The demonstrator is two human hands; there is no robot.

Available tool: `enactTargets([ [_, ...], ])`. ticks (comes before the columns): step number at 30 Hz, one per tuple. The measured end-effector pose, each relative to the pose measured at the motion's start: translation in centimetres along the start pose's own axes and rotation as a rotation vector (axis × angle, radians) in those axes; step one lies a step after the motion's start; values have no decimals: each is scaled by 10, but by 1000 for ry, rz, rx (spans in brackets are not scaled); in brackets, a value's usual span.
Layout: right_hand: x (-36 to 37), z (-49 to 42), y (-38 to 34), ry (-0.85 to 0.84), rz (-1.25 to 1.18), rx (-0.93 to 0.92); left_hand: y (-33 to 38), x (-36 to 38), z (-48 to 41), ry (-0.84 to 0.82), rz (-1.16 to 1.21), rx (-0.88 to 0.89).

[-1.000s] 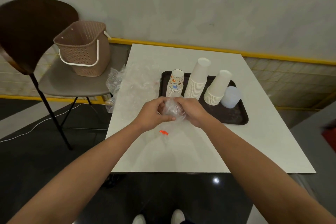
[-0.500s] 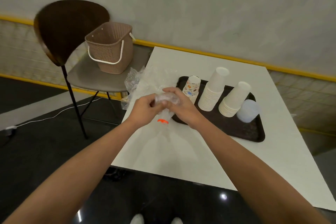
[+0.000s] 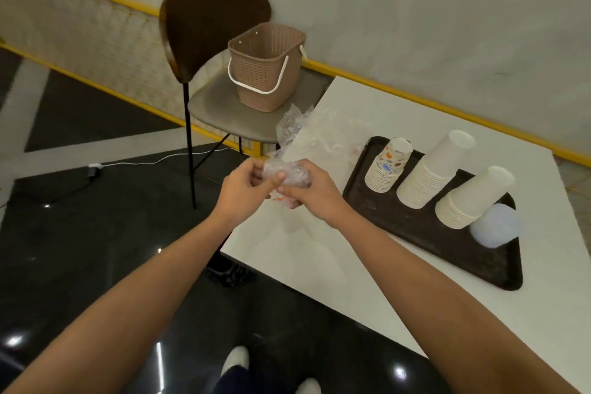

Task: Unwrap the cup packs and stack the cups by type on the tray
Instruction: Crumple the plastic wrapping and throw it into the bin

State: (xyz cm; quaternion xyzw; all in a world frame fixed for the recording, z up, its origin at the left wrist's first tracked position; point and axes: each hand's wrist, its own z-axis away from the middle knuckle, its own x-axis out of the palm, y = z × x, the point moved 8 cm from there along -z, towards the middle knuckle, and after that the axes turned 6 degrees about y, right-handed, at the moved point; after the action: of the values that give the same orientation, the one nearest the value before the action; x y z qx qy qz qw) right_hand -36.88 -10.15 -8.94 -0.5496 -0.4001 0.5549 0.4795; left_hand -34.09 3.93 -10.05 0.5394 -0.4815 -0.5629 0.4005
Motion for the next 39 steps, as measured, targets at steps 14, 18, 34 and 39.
enactTargets([
  [14,128,-90,45,46,184,204,-102,-94,-79,-161,-31,-124],
  [18,170,-116,77,130,151,289,-158,-113,-111,-226,-66,-215],
  [34,286,-137,337,384,350,490,-430,-96,-137,-287,-454,-248],
  [39,298,-153,429,346,458,482,-519,-62,-138,-317,-546,-198],
])
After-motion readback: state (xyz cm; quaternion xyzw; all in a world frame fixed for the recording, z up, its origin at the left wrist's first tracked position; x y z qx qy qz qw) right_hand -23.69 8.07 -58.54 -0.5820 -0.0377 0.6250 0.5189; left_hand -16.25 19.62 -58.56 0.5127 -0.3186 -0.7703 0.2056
